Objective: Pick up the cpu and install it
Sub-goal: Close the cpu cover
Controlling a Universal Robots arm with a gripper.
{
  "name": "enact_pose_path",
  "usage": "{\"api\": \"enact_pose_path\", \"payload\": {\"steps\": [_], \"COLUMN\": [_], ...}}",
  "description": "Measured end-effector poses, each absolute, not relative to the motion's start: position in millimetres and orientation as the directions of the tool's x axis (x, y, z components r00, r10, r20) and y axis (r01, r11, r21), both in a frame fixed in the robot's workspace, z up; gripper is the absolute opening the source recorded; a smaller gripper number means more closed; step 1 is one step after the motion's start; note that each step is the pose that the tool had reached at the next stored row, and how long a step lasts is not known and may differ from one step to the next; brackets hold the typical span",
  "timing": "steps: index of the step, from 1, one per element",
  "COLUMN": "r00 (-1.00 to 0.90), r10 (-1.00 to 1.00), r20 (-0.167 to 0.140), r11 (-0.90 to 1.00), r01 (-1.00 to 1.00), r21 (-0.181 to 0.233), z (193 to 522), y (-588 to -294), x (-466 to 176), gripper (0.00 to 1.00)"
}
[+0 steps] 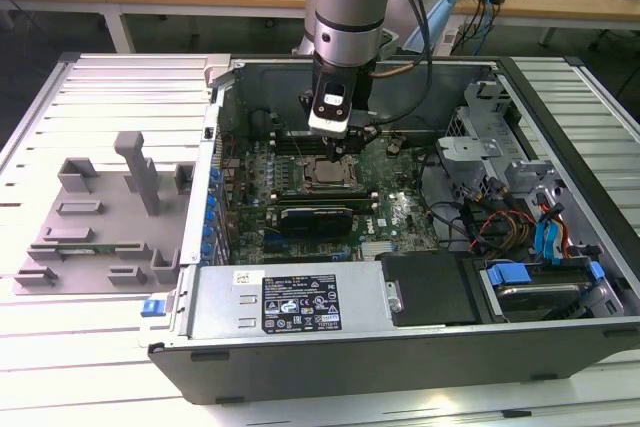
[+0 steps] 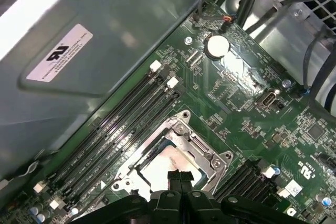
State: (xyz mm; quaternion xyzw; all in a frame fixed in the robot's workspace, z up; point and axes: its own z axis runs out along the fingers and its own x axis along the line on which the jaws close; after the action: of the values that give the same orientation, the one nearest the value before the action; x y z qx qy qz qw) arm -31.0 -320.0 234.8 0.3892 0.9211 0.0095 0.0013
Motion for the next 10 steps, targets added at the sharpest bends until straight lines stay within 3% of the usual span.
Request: {"api": "enact_pose_path", "payload": {"steps": [10], "r00": [-0.806], "r10": [0.592], "r20": [0.005], "r11": [0.806], "r01": [0.592], "r21": [0.018], "z": [234.7], "y": [-320.1], "x": [-31.0], "gripper": [0.11]}}
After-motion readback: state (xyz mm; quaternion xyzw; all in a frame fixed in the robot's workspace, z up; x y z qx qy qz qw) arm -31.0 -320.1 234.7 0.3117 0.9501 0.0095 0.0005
